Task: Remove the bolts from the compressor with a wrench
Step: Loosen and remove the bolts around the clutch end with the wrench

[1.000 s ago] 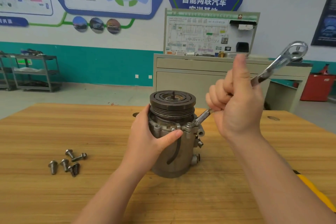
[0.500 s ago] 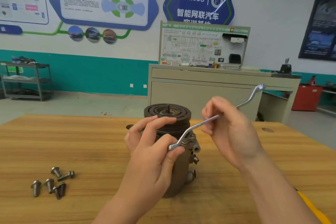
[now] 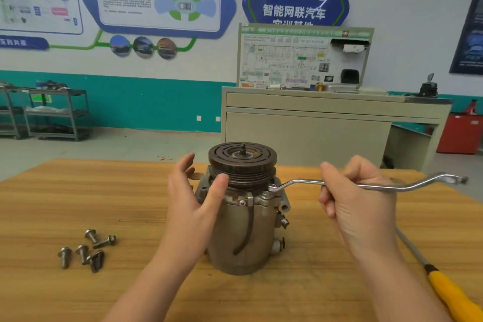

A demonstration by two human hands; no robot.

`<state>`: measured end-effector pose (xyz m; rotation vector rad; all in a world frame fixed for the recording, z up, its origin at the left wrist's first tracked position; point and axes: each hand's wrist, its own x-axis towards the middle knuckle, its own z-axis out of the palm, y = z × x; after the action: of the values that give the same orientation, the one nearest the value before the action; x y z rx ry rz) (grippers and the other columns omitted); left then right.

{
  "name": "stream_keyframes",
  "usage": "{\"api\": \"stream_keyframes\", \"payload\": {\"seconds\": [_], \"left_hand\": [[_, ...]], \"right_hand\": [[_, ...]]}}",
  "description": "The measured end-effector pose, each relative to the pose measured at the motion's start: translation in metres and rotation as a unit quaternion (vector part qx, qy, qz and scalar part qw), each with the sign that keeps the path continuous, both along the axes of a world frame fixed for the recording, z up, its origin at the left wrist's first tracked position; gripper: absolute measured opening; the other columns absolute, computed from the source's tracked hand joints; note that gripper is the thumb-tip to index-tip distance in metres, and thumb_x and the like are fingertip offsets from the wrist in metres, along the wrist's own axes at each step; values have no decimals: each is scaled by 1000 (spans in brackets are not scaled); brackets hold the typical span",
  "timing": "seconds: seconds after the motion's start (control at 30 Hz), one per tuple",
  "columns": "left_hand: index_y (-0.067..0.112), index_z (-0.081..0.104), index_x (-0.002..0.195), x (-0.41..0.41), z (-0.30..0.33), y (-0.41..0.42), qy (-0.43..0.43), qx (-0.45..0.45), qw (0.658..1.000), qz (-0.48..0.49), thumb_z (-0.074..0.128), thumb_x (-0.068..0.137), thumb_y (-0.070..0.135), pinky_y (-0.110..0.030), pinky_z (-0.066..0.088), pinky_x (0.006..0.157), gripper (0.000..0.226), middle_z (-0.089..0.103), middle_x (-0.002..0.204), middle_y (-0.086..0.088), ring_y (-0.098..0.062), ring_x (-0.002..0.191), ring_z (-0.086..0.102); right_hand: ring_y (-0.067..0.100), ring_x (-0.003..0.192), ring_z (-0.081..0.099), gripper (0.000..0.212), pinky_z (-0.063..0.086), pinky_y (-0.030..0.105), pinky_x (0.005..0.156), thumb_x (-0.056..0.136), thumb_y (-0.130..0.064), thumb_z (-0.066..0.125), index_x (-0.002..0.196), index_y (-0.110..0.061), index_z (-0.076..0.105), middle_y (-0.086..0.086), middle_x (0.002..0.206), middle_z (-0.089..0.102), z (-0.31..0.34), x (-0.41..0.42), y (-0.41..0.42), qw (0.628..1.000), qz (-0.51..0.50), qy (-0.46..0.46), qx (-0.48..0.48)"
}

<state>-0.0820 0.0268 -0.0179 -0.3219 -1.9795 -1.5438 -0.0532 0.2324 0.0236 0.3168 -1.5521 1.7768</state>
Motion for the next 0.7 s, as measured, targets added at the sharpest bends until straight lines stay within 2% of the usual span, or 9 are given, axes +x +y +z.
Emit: {"api": "stream_keyframes", "payload": {"seconds": [0.13,0.37,0.5,0.6,0.7], "left_hand": [[28,30,147,-5,-5,1,-39,19,998,-36,40,78,69,-33,33,114,80,42,146,10,-3,133,39],[35,32,143,-8,-8,1,-37,25,998,-48,41,80,67,-19,34,103,71,47,135,22,9,125,41],[41,31,138,-9,-8,1,-30,20,998,-51,40,77,71,-11,33,94,68,45,124,34,22,118,38],[41,31,137,-11,-8,1,-28,16,998,-49,39,78,71,-9,33,91,67,45,121,35,24,116,38],[42,31,133,-11,-8,1,-28,13,999,-43,40,79,69,-8,34,87,61,45,117,37,28,109,39]], "right_hand": [[11,31,41,41,34,17,36,87,5,60,57,-4,33,14,45,51,-7,4,-11,997,-60,20,41],[9,32,43,37,36,19,38,86,8,60,58,5,36,19,48,49,-9,18,-26,992,-103,56,52],[18,35,43,39,35,24,37,87,2,64,58,-1,38,18,49,48,-5,21,-27,986,-121,56,102],[30,44,42,37,35,33,43,82,-18,63,56,-9,38,17,48,44,-2,29,-32,977,-147,55,141],[19,46,37,36,31,21,45,81,-15,60,55,-7,36,13,49,40,-2,39,-42,969,-165,68,173]]}}
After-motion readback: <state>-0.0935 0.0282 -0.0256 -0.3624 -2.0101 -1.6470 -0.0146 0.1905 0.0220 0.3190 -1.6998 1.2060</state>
